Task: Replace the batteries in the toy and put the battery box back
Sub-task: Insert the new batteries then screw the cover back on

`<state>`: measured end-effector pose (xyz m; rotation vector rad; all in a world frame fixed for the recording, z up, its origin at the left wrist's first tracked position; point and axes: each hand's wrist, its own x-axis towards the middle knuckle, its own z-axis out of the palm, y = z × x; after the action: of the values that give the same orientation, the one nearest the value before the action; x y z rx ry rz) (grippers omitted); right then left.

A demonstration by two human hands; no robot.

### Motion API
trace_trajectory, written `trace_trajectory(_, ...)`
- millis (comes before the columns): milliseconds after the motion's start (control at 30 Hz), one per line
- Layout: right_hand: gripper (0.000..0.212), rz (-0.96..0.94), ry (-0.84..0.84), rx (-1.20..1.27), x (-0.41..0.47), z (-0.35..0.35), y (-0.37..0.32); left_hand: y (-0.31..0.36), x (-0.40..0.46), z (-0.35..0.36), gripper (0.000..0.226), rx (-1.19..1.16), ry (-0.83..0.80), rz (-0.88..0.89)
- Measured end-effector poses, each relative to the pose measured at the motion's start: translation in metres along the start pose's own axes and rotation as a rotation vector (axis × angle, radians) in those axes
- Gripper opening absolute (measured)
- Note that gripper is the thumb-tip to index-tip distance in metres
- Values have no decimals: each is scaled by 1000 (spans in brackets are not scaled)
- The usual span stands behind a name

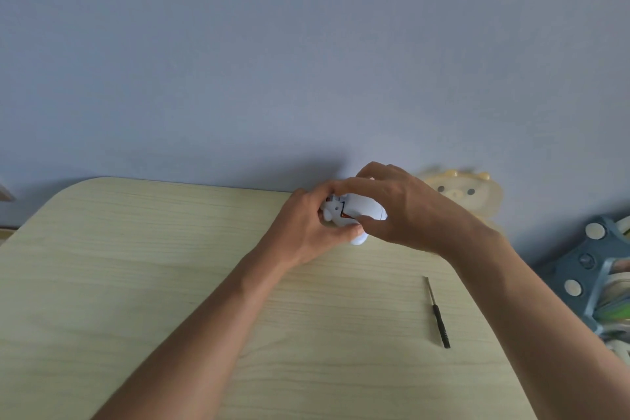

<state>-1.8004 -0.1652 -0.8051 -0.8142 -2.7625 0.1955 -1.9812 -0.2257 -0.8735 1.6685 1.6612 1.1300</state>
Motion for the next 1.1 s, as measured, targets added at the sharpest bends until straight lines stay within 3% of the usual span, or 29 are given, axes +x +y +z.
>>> trace_trajectory(367,39,21,-25,22,2,-4,-4,-1,0,-1,50,4,-1,9)
trace_trajectory(667,47,38,-10,18,1,1,-3,-1,0,0,38,5,11,-13)
trace_trajectory(1100,51,92,60,111,-9,8,-6,6,-4,-5,57,-53,9,23)
